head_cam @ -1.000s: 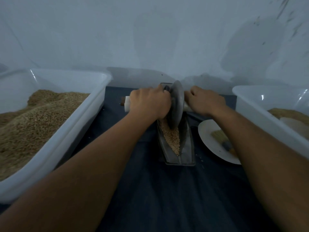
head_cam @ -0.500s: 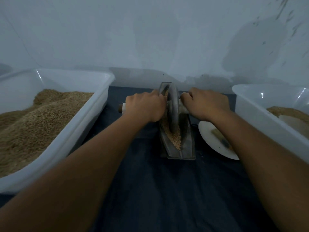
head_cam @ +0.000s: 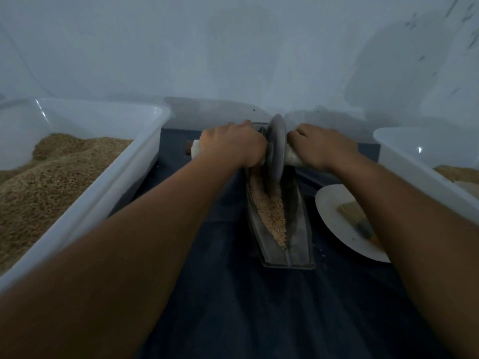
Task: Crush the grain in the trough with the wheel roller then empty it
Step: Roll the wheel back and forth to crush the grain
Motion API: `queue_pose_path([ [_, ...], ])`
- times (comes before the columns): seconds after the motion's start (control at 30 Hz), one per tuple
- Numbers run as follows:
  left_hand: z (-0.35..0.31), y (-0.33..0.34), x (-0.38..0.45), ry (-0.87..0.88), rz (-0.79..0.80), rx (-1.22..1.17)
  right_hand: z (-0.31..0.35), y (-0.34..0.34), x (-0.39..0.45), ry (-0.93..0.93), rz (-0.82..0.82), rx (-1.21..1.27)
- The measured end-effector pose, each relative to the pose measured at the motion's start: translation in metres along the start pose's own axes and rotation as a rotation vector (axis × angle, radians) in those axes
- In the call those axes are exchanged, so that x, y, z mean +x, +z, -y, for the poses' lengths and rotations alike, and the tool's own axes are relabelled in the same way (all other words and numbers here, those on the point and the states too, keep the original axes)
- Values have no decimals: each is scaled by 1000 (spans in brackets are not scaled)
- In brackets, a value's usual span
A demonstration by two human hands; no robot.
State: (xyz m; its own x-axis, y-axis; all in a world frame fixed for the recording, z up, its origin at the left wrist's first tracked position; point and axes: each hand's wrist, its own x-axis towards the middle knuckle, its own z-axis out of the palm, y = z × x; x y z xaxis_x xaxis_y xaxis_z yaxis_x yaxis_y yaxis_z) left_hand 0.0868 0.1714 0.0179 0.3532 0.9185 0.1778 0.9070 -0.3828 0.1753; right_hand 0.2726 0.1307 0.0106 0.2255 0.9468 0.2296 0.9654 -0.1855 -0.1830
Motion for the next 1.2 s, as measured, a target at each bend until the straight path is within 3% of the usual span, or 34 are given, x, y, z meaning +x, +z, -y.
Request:
queue_pose_path([
  [0.47,11,1,13,-95,34,-104,16,-6,31,17,-39,-114],
  [0.93,-6,-6,-39,82,-90,115,3,-2,-31,13,-3,-66],
  [1.2,0,-7,-60,93,-95,114,11,-10,-55,-26,-33,-92],
])
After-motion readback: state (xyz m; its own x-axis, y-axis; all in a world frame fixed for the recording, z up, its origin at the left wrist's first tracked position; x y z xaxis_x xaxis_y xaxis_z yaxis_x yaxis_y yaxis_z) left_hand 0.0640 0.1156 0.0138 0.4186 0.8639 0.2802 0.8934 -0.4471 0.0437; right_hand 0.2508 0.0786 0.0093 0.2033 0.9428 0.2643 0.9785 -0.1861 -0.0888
